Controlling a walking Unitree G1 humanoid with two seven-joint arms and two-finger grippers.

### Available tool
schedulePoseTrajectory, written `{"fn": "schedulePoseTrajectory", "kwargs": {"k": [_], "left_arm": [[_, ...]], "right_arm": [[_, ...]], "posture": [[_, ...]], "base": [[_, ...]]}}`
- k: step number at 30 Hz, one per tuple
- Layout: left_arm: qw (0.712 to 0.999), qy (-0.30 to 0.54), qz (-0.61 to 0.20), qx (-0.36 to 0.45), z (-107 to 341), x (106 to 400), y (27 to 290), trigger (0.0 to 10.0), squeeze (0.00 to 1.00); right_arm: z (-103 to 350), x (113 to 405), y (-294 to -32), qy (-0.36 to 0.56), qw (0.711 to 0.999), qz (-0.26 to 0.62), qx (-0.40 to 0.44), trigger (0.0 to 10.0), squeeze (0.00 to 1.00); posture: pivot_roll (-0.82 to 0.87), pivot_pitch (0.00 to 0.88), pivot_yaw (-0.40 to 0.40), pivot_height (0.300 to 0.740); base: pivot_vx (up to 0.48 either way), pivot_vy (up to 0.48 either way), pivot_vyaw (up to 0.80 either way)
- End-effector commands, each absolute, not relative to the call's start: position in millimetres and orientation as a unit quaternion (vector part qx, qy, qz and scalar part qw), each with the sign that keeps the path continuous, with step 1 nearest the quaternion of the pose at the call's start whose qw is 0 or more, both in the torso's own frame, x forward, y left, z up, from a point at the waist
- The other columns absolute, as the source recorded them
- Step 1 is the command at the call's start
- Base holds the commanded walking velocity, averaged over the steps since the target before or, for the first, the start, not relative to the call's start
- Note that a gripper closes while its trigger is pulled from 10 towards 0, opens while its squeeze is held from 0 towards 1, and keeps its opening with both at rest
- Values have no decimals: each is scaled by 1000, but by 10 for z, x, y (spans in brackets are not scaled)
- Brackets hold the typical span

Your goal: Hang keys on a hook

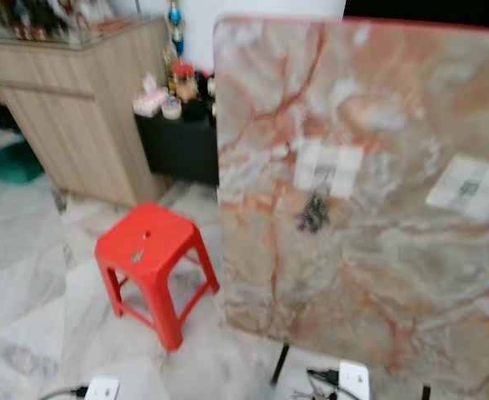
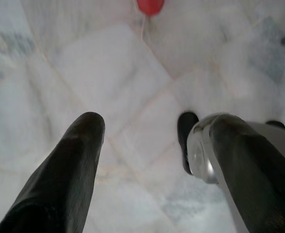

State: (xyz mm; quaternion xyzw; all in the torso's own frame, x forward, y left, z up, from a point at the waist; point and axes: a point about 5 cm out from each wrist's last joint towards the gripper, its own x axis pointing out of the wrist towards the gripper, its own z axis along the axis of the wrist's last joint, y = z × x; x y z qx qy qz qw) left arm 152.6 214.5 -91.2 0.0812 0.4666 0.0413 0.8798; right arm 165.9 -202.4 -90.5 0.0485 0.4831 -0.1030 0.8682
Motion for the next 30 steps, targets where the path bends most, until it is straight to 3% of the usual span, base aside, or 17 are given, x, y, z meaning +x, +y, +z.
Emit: {"fn": "schedulePoseTrajectory", "kwargs": {"k": [1, 8, 14, 20, 30], "left_arm": [[871, 482, 41, 88, -940, 1461, 2163, 10000, 0], [870, 483, 43, 90, -940, 1471, 2152, 10000, 0], [870, 482, 48, 88, -938, 1466, 2167, 10000, 0], [871, 482, 53, 85, -939, 1457, 2174, 10000, 0], [871, 481, 55, 86, -938, 1457, 2181, 10000, 0]], "right_arm": [[-901, 1685, -1966, 478, 872, -96, 52, 10000, 0], [-879, 1714, -1968, 456, 883, -100, 56, 10000, 0], [-813, 1763, -2028, 399, 904, -148, 41, 10000, 0], [-790, 1753, -2063, 373, 905, -199, 52, 10000, 0], [-723, 1811, -2072, 335, 922, -192, 12, 10000, 0]], "posture": [[51, 0, -43, 740], [49, 0, -43, 740], [49, 0, -49, 740], [38, 0, -60, 740], [28, 0, -55, 740]], "base": [[0, 0, 0], [0, 0, 0], [0, 0, 0], [0, 0, 0], [0, 0, 0]]}}
